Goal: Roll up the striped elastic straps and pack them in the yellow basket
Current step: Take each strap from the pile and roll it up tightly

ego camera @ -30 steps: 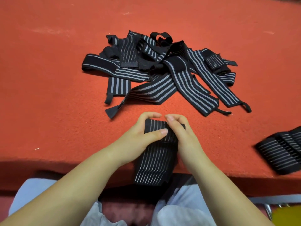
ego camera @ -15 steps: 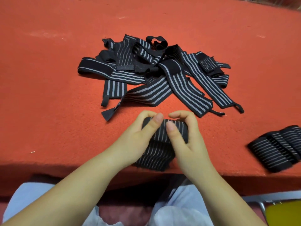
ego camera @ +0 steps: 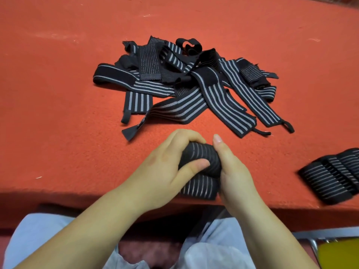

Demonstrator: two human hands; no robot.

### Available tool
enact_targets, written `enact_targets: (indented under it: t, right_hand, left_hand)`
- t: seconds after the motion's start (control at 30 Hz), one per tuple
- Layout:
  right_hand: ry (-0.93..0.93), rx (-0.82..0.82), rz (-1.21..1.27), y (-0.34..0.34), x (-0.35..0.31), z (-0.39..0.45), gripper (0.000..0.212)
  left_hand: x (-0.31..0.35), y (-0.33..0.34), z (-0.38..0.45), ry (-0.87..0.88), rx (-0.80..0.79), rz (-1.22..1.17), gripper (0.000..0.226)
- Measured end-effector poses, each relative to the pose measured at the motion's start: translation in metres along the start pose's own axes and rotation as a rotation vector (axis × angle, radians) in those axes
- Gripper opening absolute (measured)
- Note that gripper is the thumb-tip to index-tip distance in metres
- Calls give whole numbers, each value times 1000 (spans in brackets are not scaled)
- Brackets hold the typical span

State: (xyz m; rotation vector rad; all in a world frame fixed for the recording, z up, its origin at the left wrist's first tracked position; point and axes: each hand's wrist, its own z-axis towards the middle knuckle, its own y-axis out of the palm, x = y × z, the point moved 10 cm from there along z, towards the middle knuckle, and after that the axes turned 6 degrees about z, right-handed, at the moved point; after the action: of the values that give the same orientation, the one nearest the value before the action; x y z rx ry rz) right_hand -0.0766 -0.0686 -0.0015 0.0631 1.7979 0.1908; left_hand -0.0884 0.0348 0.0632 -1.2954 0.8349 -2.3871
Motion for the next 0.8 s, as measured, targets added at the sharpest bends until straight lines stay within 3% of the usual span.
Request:
enact_targets:
  t: [0.1, 0.2, 0.3, 0.37, 0.53, 0.63, 0.7, 0.8]
  right_hand:
    - [-441, 65, -307, 3, -39, -15, 29]
    - [-567, 55, -497, 10, -42, -24, 25]
    - [-587, 61, -505, 9, -45, -25, 31]
    - [-515, 27, -397, 7, -42, -21, 37]
    - [-10, 34, -55, 0, -3, -4, 51]
    - [172, -16, -44, 3, 9, -2, 56]
    - [35, 50, -121, -4, -3, -2, 47]
    - [-441, 131, -459, -4, -41, -15, 34]
  left_hand:
    - [-38, 5, -5, -393, 52, -364, 48]
    - [-60, 25, -16, -673, -22, -563, 70]
    - [-57, 28, -20, -689, -31, -485, 72]
    - [-50, 19, -16, -577, 43, -405, 63]
    - [-14, 0, -8, -137, 92, -29, 26]
    - [-1, 0, -8, -18, 78, 105, 27]
    - [-12, 3, -9, -126, 65, -45, 27]
    - [-42, 28, -17, -604, -28, -544, 44]
